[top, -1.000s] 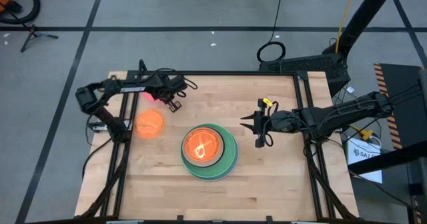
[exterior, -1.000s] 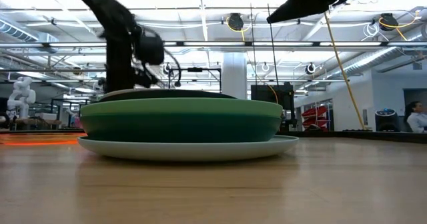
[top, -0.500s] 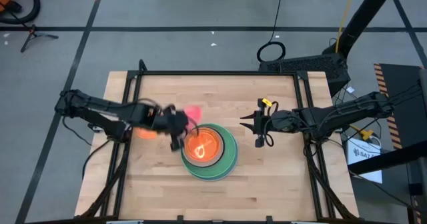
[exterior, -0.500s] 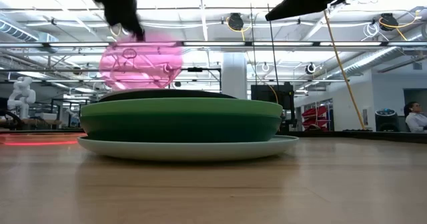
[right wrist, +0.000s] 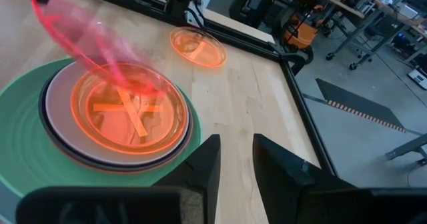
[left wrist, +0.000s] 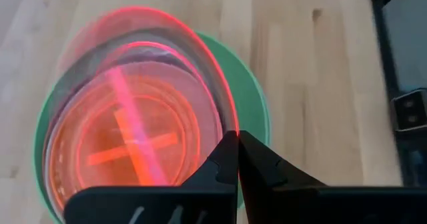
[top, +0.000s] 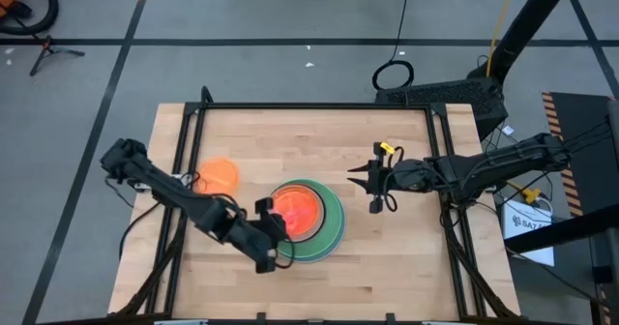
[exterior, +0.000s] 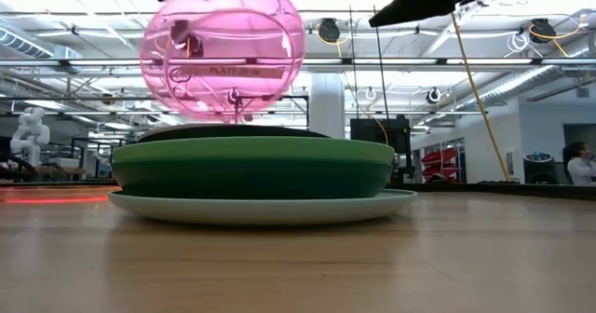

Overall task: Stack plastic plates
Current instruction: Stack the pink plate on the orange plate, then stack the orange plate on the pink plate

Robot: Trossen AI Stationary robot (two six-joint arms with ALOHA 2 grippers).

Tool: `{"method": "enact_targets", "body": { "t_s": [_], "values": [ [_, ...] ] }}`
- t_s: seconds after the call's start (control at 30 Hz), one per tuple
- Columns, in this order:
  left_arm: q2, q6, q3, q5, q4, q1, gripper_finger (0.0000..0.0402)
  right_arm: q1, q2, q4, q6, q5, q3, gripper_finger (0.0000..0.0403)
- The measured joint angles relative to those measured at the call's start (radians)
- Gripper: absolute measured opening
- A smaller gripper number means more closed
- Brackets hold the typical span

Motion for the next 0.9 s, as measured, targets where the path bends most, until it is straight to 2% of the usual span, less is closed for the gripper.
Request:
{"method": "enact_targets", "body": {
  "t_s": [0.2, 0.5, 0.9],
  "values": [
    [0.100, -0.010, 0.050, -0.001, -0.089, 0.021, 0.0003, 0.000, 0.000, 0.007, 0.006, 0.000, 0.000, 0.0081],
    [0.151, -0.051, 0.054, -0.001, -0.102, 0.052, 0.0005, 0.000, 0.000, 0.006, 0.008, -0.003, 0.000, 0.0081],
    [0.151, -0.029, 0.054, -0.001, -0.102, 0.088, 0.0063, 0.000, 0.000, 0.006, 0.006, -0.003, 0.000, 0.0081]
  ]
}}
